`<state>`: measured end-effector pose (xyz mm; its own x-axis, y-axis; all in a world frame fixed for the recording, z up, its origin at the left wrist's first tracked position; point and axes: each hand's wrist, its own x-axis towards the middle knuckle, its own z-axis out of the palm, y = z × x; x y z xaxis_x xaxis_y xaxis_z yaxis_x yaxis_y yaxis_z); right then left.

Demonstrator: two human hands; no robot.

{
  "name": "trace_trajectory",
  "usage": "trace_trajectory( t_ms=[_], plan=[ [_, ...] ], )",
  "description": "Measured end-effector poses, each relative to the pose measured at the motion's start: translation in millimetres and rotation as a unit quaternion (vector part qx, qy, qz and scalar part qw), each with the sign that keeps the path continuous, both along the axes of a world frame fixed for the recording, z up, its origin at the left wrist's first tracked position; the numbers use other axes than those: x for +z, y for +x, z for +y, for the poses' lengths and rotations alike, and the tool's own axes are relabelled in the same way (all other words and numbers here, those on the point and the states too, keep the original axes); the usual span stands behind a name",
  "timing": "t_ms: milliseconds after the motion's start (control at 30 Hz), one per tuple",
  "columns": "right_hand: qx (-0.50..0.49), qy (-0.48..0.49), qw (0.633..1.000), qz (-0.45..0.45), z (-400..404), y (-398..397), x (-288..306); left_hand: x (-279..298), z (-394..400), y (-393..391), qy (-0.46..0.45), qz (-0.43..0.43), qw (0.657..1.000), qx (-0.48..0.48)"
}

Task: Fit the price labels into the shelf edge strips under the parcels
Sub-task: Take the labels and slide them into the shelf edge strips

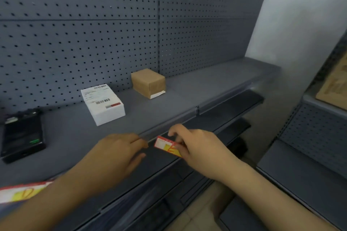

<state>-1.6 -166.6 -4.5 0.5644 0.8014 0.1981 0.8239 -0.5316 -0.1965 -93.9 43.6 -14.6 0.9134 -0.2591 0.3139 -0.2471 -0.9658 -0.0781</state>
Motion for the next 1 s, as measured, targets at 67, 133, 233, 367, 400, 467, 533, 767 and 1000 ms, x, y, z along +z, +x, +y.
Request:
trace_trajectory(
  t_ms=[67,133,233,367,400,467,533,767,1000],
  plan=[
    [0.032,-0.003,0.999,0.000,12,31,-3,-4,5,12,0.002,0.006,0.999,0.039],
    [0.065,-0.004,0.998,0.018,23,57,-4,-11,9,21,0.000,0.017,0.996,0.089],
    [0.111,-0.016,0.993,0.042,43,90,-3,-22,15,31,0.008,0.033,0.987,0.156],
    [0.152,-0.005,0.986,0.075,67,107,-15,-35,14,33,-0.006,0.064,0.972,0.227],
    [0.162,-0.003,0.983,0.084,73,107,-19,-39,13,32,-0.012,0.065,0.968,0.243],
    [0.180,0.000,0.979,0.101,84,107,-25,-50,14,31,-0.032,0.069,0.962,0.262],
    [0.191,0.009,0.974,0.120,96,108,-29,-60,17,30,-0.054,0.085,0.956,0.276],
    [0.224,0.036,0.958,0.174,127,103,-31,-61,17,27,-0.078,0.075,0.952,0.285],
    [0.241,0.041,0.954,0.175,140,96,-35,-70,20,26,-0.082,0.089,0.952,0.281]
  ],
)
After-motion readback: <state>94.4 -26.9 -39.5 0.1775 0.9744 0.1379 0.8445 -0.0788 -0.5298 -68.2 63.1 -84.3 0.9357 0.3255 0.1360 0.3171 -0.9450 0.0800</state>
